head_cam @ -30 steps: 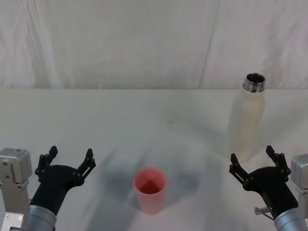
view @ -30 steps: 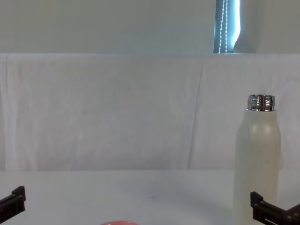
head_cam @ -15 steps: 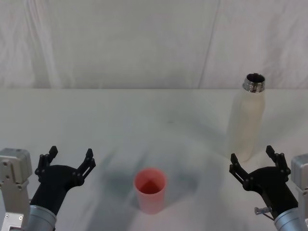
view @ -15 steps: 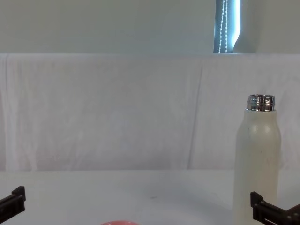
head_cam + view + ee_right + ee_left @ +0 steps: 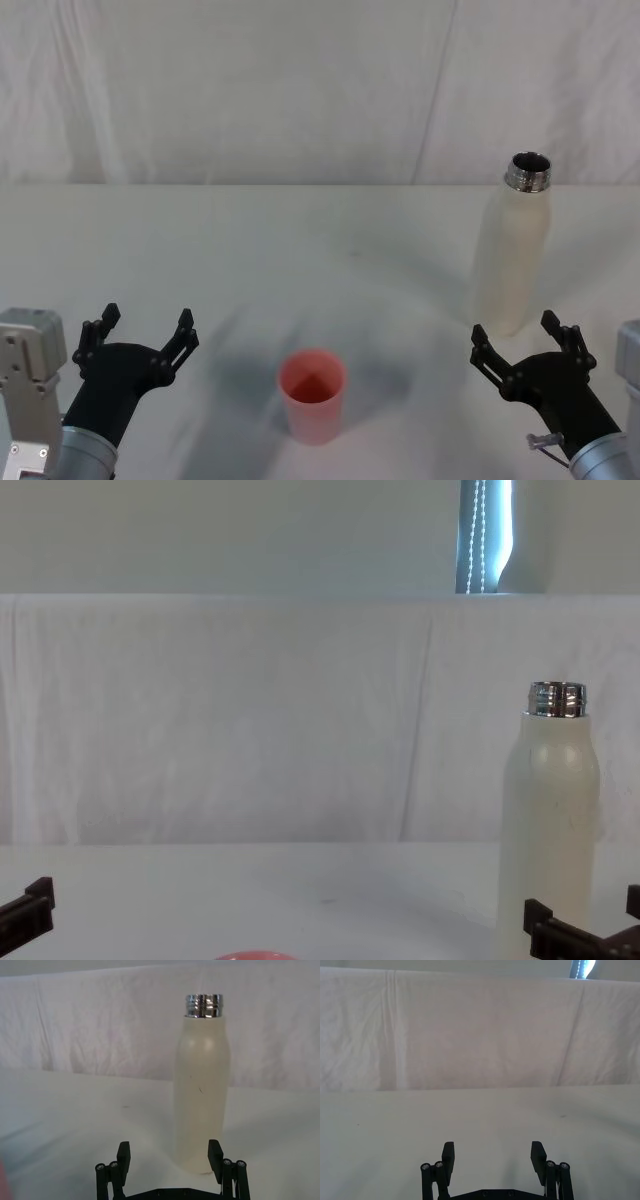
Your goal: Grasp the thermos with one hand and pour water into the cup lid.
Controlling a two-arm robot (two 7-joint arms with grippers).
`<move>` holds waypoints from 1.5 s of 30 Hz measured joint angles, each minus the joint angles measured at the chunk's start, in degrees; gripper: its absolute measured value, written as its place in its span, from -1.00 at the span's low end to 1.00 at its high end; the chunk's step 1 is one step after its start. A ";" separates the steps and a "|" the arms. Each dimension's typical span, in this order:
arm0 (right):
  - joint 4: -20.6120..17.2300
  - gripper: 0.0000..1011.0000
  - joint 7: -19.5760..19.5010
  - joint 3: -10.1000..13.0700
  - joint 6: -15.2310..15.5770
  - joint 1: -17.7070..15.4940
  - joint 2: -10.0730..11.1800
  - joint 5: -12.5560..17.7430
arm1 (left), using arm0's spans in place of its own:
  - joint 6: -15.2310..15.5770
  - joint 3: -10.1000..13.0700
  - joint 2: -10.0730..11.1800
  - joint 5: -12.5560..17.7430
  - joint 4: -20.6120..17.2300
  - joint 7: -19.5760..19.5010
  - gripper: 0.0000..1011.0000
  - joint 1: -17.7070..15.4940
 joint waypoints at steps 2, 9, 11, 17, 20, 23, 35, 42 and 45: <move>0.12 0.98 0.77 0.60 0.45 0.00 -0.37 1.02 | 0.00 0.00 0.00 0.00 0.00 0.00 0.98 0.00; 0.64 0.98 3.08 2.69 2.28 0.54 -1.36 4.48 | 0.00 0.00 0.00 0.00 0.00 0.00 0.98 0.00; 0.91 0.98 3.42 3.19 2.59 0.95 -1.46 5.06 | 0.00 0.00 0.00 0.00 0.00 0.00 0.98 0.00; 1.67 0.98 4.11 3.67 2.99 2.06 -1.36 5.63 | 0.00 0.00 0.00 0.00 0.00 0.00 0.98 0.00; 2.27 0.98 4.62 3.66 3.18 2.89 -0.97 5.65 | 0.00 0.00 0.00 0.00 0.00 0.00 0.98 0.00; 3.06 0.98 5.22 3.59 3.44 3.89 -0.47 5.65 | 0.00 0.00 0.00 0.00 0.00 0.00 0.98 0.00; 6.98 0.98 7.08 2.63 3.84 8.31 1.36 5.00 | 0.00 0.00 0.00 0.00 0.00 0.00 0.98 0.00; 9.73 0.98 8.17 1.89 4.15 11.13 2.19 4.69 | 0.00 0.00 0.00 0.00 0.00 0.00 0.98 0.00; 10.47 0.98 8.40 1.67 4.21 11.81 2.31 4.67 | 0.00 0.00 0.00 0.00 0.00 0.00 0.98 0.00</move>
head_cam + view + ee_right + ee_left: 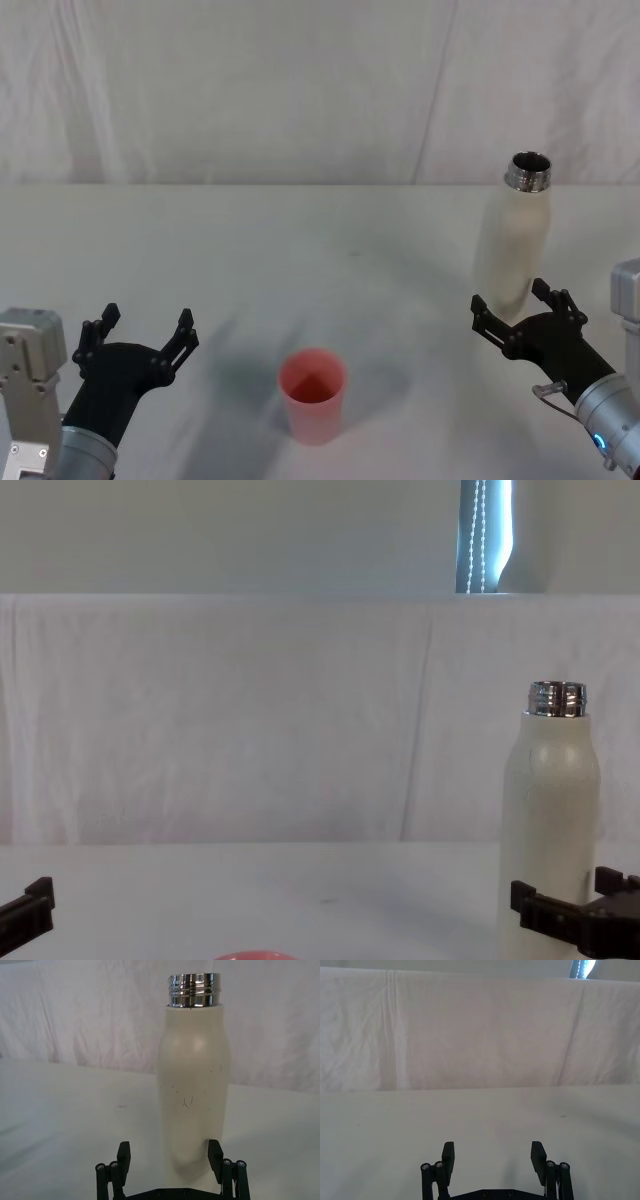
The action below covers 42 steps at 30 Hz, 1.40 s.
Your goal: Grasp the thermos with one hand and pour water into the cup lid.
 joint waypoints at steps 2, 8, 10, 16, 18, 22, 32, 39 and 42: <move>0.70 0.98 0.13 -0.18 0.02 0.53 0.05 -0.01 | 0.00 0.00 0.00 0.00 0.00 0.00 0.98 0.00; 1.93 0.98 0.18 -0.29 -0.08 1.57 0.08 0.03 | 0.00 0.00 0.00 0.00 0.00 0.00 0.98 0.00; 2.29 0.98 0.13 -0.25 -0.22 1.86 0.04 0.07 | 0.00 0.00 0.00 0.00 0.00 0.00 0.98 0.00; 3.14 0.98 -0.14 -0.11 -0.62 2.49 -0.21 0.25 | 0.00 0.00 0.00 0.00 0.00 0.00 0.98 0.00; 3.39 0.98 -0.19 -0.10 -0.73 2.70 -0.31 0.28 | 0.00 0.00 0.00 0.00 0.00 0.00 0.98 0.00; 3.98 0.98 -0.25 -0.15 -0.93 3.29 -0.53 0.36 | 0.00 0.00 0.00 0.00 0.00 0.00 0.98 0.00; 4.70 0.98 -0.52 -0.17 -1.16 4.30 -0.93 0.56 | 0.00 0.00 0.00 0.00 0.00 0.00 0.98 0.00; 4.90 0.98 -1.13 0.05 -1.33 4.37 -1.27 0.57 | 0.00 0.00 0.00 0.00 0.00 0.00 0.98 0.00; 5.03 0.98 -1.31 0.20 -1.34 4.38 -1.47 0.64 | 0.00 0.00 0.00 0.00 0.00 0.00 0.98 0.00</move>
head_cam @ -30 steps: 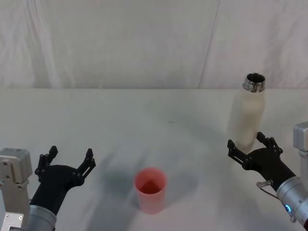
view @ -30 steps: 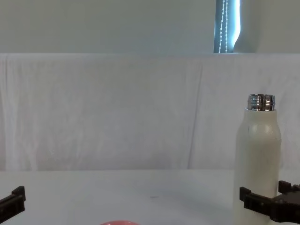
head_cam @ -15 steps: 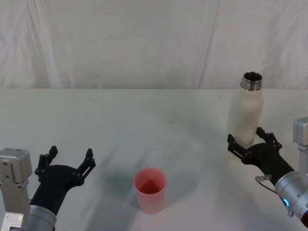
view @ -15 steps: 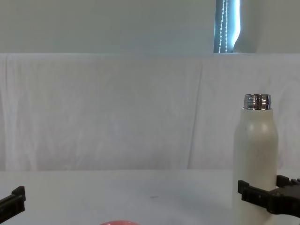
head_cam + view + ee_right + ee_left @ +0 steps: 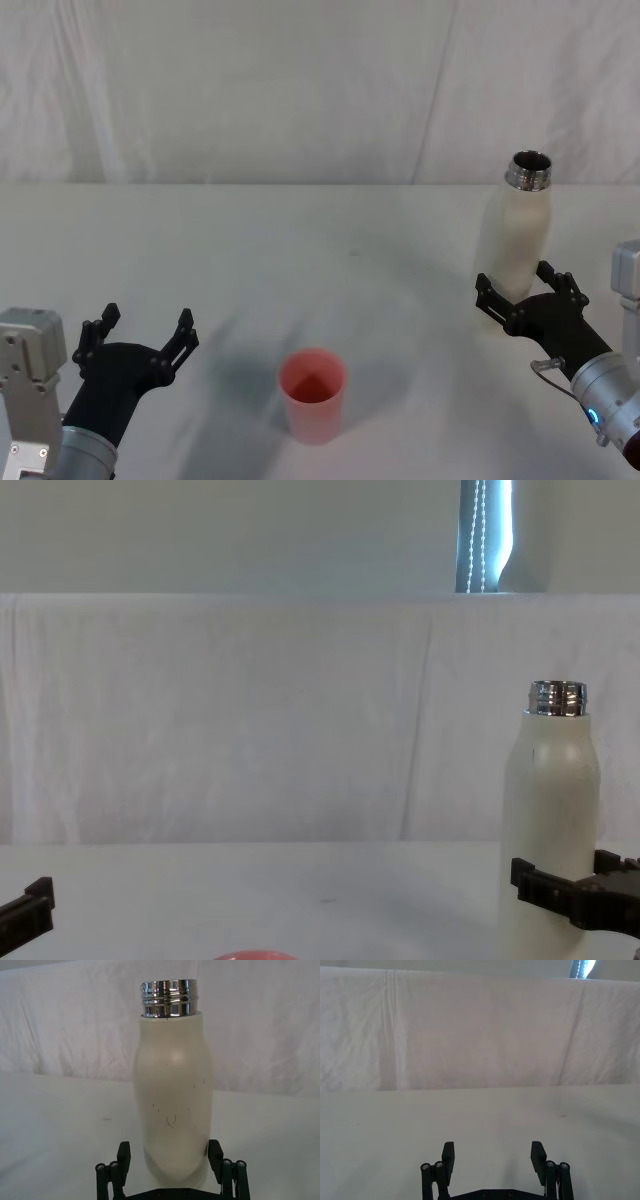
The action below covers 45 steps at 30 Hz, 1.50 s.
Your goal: Grasp the thermos with one hand and pour water into the cup lid.
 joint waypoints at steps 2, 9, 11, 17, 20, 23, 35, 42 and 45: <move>0.28 0.98 -0.10 0.07 -0.02 0.14 -0.23 0.06 | 0.00 0.00 0.00 0.00 0.00 0.00 0.98 0.00; 1.39 0.98 -0.13 0.12 -0.06 1.00 -0.69 0.24 | 0.00 0.00 0.00 0.00 0.00 0.00 0.98 0.00; 1.85 0.98 -0.11 0.12 -0.14 1.36 -0.85 0.34 | 0.00 0.00 0.00 0.00 0.00 0.00 0.98 0.00; 3.17 0.98 -0.02 0.10 -0.56 2.28 -1.23 0.51 | 0.00 0.00 0.00 0.00 0.00 0.00 0.98 0.00; 3.55 0.98 0.02 0.05 -0.65 2.59 -1.34 0.53 | 0.00 0.00 0.00 0.00 0.00 0.00 0.98 0.00; 4.15 0.98 0.11 -0.02 -0.74 3.08 -1.45 0.53 | 0.00 0.00 0.00 0.00 0.00 0.00 0.98 0.00; 6.13 0.98 0.25 -0.32 -1.06 4.91 -1.75 0.14 | 0.00 0.00 0.00 0.00 0.00 0.00 0.98 0.00; 7.30 0.98 0.17 -0.37 -1.20 5.55 -2.08 -0.13 | 0.00 0.00 0.00 0.00 0.00 0.00 0.98 0.00; 7.57 0.98 -0.10 -0.45 -1.20 5.67 -2.22 -0.35 | 0.00 0.00 0.00 0.00 0.00 0.00 0.98 0.00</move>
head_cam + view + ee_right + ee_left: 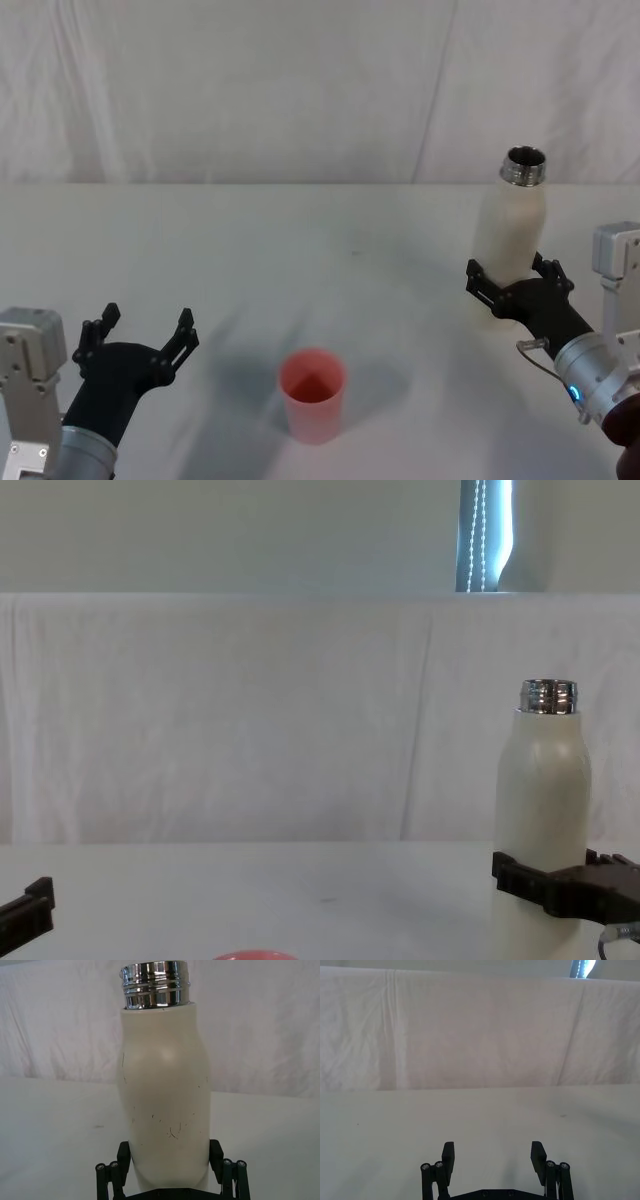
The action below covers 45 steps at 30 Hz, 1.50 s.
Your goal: Grasp the thermos with one hand and pour water into the cup lid.
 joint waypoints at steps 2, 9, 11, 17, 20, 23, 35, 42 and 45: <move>0.00 0.98 0.00 -0.01 0.00 -0.02 0.01 0.00 | 0.00 0.00 0.00 0.00 0.00 0.00 0.98 0.00; -0.07 0.95 0.00 0.01 0.00 -0.08 0.05 0.03 | 0.00 0.00 0.00 0.00 0.00 0.00 0.98 0.00; -0.09 0.90 0.01 0.01 0.01 -0.09 0.07 0.02 | 0.00 0.00 0.00 0.00 0.00 0.00 0.98 0.00; -0.16 0.88 0.02 0.04 0.03 -0.13 0.09 0.02 | 0.00 0.00 0.00 0.00 0.00 0.00 0.98 0.00; -0.18 0.88 0.03 0.04 0.05 -0.14 0.10 0.03 | 0.00 0.00 0.00 0.00 0.00 0.00 0.98 0.00; -0.20 0.88 0.04 0.04 0.06 -0.16 0.11 0.03 | 0.00 0.00 0.00 0.00 0.00 0.00 0.98 0.00; -0.24 0.88 0.09 0.04 0.07 -0.16 0.14 0.07 | 0.00 0.00 0.00 0.00 0.00 0.00 0.98 0.00; -0.26 0.88 0.12 0.04 0.08 -0.16 0.14 0.11 | 0.00 0.00 0.00 0.00 0.00 0.00 0.98 0.00; -0.28 0.88 0.12 0.03 0.08 -0.16 0.14 0.12 | 0.00 0.00 0.00 0.00 0.00 0.00 0.98 0.00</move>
